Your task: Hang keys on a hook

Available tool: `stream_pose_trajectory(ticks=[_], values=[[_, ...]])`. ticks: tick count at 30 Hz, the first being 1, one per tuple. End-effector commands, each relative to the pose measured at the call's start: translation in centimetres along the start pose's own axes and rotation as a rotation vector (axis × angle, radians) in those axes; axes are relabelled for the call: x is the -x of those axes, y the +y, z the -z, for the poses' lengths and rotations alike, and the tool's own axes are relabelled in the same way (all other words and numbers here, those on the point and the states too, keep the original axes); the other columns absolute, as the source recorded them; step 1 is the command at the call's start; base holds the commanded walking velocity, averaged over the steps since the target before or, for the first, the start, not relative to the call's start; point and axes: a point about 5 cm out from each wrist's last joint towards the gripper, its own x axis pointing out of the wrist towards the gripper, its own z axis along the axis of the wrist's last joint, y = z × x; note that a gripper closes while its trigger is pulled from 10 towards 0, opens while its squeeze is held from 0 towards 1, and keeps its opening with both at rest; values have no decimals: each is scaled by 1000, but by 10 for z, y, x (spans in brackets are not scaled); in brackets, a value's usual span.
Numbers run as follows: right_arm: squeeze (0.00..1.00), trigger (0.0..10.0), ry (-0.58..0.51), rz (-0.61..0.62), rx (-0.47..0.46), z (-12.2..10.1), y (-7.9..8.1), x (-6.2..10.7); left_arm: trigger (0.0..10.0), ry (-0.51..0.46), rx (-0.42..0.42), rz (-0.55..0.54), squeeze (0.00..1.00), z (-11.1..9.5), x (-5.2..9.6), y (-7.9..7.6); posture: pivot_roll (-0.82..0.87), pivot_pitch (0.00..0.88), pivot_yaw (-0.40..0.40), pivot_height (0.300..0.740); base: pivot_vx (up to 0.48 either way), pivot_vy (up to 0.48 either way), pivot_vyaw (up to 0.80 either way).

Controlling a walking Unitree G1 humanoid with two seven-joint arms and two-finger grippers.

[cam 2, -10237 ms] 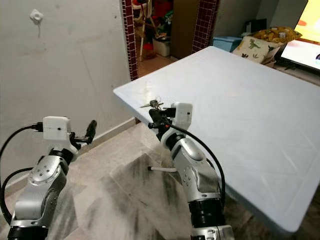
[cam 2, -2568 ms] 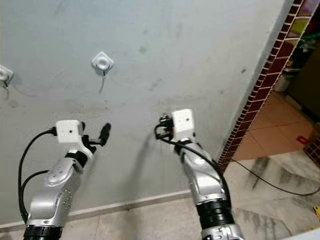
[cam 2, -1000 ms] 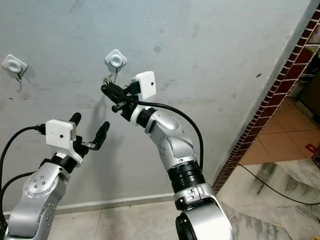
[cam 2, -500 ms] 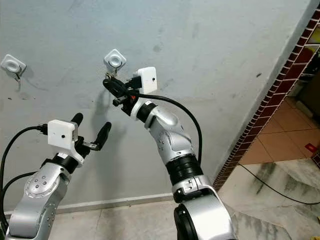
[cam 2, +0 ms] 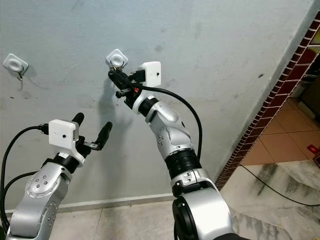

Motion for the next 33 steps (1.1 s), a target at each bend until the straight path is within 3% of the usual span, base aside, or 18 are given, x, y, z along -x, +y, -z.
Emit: stream_pose_trajectory(ticks=[1, 33], values=[[0, 10000, -66, -7, -23, -11, 10, -12, 10000, -1, -11, 5, 0, -2, -2, -2, 202, 0, -17, 740, 0, 0, 0], [0, 10000, -99, 124, -19, -10, -16, 4, 10000, -3, -24, 7, 0, -2, -4, -3, 201, 4, -10, 740, 0, 0, 0]])
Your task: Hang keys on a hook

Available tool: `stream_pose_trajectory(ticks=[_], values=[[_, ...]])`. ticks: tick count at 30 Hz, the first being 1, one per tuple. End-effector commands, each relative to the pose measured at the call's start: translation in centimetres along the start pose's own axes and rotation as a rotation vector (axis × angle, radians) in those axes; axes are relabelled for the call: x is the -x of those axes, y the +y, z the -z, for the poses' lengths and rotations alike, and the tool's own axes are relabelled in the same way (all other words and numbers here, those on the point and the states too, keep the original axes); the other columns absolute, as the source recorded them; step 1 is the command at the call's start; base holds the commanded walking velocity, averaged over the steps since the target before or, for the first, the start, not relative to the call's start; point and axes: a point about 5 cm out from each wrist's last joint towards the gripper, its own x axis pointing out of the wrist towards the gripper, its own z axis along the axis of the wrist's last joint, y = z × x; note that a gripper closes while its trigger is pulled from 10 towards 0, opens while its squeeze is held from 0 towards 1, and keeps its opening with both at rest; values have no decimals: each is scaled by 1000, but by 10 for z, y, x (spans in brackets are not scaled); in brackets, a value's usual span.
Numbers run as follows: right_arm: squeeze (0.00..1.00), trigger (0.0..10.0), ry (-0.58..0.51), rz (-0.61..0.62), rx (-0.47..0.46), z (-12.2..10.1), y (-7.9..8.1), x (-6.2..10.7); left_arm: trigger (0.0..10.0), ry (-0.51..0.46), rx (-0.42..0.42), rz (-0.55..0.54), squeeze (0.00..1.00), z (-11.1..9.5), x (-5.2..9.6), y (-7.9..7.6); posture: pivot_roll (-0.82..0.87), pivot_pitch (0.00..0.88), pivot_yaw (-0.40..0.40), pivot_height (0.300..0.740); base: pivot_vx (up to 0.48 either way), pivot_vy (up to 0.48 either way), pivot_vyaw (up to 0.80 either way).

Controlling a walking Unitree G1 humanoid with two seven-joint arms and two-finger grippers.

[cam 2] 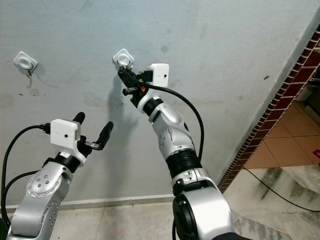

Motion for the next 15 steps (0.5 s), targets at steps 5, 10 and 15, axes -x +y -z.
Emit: stream_pose_trajectory(ticks=[5, 10, 15], values=[[0, 10000, -64, 51, -31, -9, -8, 1, 10000, -4, -4, 6, 0, -2, -3, -2, 201, 4, -10, 740, 0, 0, 0], [0, 10000, -62, 66, -33, -8, -12, 6, 10000, -5, -7, 6, 0, -2, -3, -2, 201, 4, -9, 740, 0, 0, 0], [0, 10000, -58, 80, -26, -7, -17, 10, 10000, -6, -7, 8, 0, -2, -4, -3, 201, 4, -9, 740, 0, 0, 0]])
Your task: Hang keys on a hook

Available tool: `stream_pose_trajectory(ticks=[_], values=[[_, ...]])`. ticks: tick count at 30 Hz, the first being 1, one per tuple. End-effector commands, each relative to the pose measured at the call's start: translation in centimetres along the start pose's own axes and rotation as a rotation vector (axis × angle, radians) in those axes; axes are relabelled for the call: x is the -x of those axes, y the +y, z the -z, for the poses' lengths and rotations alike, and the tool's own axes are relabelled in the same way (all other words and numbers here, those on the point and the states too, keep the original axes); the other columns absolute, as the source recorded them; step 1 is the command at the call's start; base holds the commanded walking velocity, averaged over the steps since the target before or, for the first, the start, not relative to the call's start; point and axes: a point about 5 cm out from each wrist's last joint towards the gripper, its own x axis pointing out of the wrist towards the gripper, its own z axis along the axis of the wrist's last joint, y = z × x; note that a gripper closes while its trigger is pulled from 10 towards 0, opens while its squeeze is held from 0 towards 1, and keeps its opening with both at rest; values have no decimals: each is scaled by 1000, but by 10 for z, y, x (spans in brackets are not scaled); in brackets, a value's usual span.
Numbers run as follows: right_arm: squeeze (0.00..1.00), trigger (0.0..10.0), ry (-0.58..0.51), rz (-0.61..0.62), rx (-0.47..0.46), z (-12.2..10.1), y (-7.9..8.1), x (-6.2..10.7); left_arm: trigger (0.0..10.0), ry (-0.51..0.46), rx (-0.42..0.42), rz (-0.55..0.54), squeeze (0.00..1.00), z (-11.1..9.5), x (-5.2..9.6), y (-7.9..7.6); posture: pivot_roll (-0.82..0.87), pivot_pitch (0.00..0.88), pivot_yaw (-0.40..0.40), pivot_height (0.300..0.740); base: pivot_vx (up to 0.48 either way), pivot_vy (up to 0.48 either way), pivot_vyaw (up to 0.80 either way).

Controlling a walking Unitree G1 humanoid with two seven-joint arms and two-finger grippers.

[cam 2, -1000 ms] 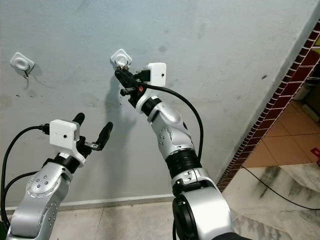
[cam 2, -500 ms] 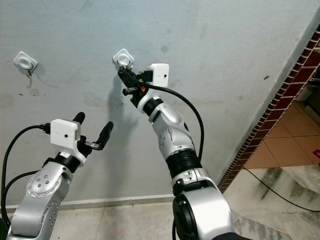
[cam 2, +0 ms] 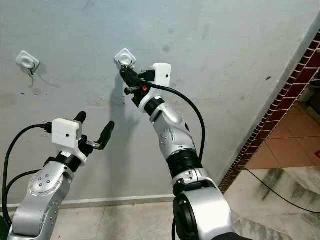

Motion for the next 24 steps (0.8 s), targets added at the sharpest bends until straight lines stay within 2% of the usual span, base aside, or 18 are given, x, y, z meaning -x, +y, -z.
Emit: stream_pose_trajectory(ticks=[1, 11, 24], values=[[0, 10000, -41, 59, -13, -5, -12, 7, 10000, -2, -6, 2, 0, -1, -3, -1, 201, 4, -9, 740, 0, 0, 0], [0, 10000, -37, 75, 4, -6, -24, 19, 10000, -4, -7, 4, 0, -1, -3, -1, 198, 4, -6, 740, 0, 0, 0], [0, 10000, -25, 107, -5, 2, -27, 29, 10000, -8, -9, 14, 0, -2, -4, -2, 197, 1, -3, 740, 0, 0, 0]])
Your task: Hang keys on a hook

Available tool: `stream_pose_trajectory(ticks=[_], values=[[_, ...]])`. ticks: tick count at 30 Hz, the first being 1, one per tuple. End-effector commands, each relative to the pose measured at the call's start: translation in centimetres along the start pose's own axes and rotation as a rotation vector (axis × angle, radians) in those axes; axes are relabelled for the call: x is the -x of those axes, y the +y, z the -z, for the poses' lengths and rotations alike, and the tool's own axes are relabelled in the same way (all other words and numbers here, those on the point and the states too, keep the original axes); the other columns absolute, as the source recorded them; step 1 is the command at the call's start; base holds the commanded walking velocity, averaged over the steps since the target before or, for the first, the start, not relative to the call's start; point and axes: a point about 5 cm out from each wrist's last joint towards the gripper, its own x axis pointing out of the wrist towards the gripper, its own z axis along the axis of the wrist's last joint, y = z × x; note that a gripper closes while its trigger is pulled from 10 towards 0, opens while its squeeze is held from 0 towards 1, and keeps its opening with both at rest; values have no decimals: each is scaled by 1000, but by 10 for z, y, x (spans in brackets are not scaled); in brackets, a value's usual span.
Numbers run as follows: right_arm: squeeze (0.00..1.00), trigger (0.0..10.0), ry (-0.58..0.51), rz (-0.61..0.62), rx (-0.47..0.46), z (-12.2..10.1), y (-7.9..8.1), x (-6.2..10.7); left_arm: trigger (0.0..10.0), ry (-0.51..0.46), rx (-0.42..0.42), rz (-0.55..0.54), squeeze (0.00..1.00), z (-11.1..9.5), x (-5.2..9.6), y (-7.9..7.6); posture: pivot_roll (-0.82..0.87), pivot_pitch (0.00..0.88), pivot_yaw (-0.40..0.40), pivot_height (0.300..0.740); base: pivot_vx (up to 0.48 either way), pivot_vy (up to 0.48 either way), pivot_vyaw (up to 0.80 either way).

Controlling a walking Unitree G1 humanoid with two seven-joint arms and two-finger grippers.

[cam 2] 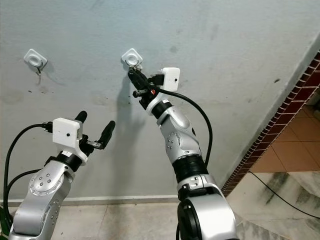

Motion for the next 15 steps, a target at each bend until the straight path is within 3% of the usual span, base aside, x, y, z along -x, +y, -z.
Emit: stream_pose_trajectory(ticks=[1, 15], values=[[0, 10000, 7, 95, -31, 5, -16, 14, 10000, -5, -10, 8, 0, -1, -3, -1, 197, 1, -3, 740, 0, 0, 0], [0, 10000, 40, 221, -62, 20, -20, 26, 10000, -4, -11, 8, 0, -1, -4, -3, 190, 0, -4, 740, 0, 0, 0]])
